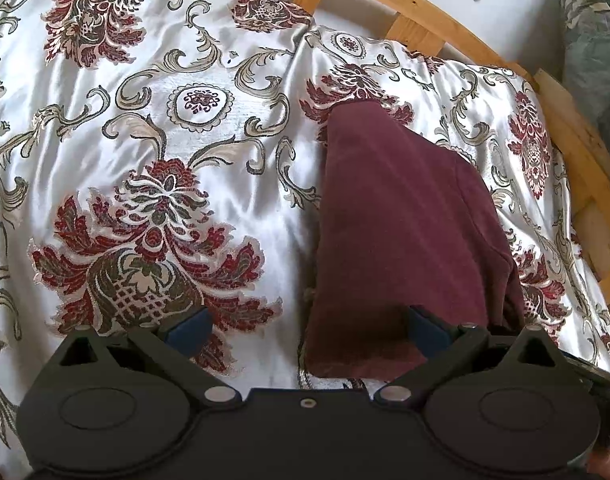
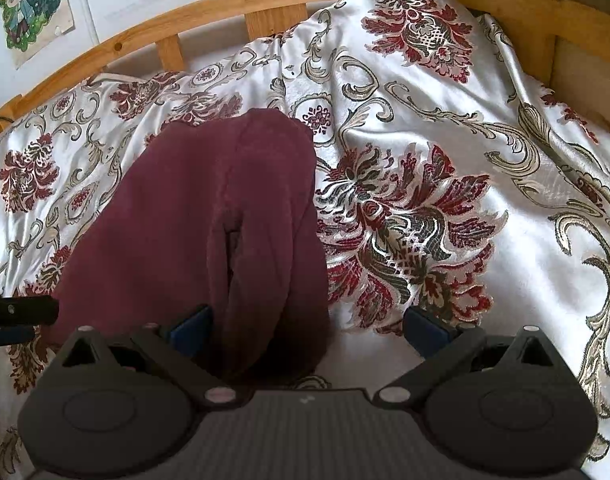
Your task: Fold small clothes
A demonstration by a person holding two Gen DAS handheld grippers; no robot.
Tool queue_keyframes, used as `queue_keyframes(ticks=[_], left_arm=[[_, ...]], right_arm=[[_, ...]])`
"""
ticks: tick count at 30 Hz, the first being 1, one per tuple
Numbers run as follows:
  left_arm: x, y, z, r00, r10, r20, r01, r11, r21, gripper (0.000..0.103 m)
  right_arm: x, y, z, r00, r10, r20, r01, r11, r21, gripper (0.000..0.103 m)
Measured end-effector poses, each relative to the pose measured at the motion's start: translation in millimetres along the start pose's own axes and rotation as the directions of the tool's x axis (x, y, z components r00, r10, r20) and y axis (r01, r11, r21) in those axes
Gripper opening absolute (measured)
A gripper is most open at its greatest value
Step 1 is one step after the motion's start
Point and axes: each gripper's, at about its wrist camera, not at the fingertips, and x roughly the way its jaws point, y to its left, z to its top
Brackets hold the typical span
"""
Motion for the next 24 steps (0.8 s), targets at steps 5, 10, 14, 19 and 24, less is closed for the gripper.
queue_keyframes(ticks=[5,10,14,19,24], left_arm=[[0.8,-5.3,13.9,1.0,0.021,0.023,-0.02,1.0,-0.005,0.102],[9.6,-12.0,20.0,1.0,0.012,0.013,-0.012,1.0,0.007,0.102],[21.2,-15.2,13.8,1.0,0.013,-0.026,-0.012,0.999,0.043,0.102],[26.0,-8.4,6.9,0.999,-0.001,-0.033,0.003,0.999,0.052,0.102],[27.3,-5.8,0.1,0.999,-0.003,-0.037,0.006,0.996,0.089,0.102]], right_arm=[[-23.8,1.3,4.0,0.986,0.041,0.164,-0.042,0.999,0.003,0.103],[-32.1,-4.6,7.2,0.956,0.093,0.277,-0.102,0.995,0.019,0.103],[-23.1,-16.7,13.2,0.938,0.162,0.306,-0.192,0.979,0.071,0.103],[3.8,-32.8,32.1,0.913,0.237,0.332,-0.3,0.942,0.15,0.101],[40.9,-42.7,41.6,0.922,0.264,0.283,-0.333,0.913,0.234,0.062]])
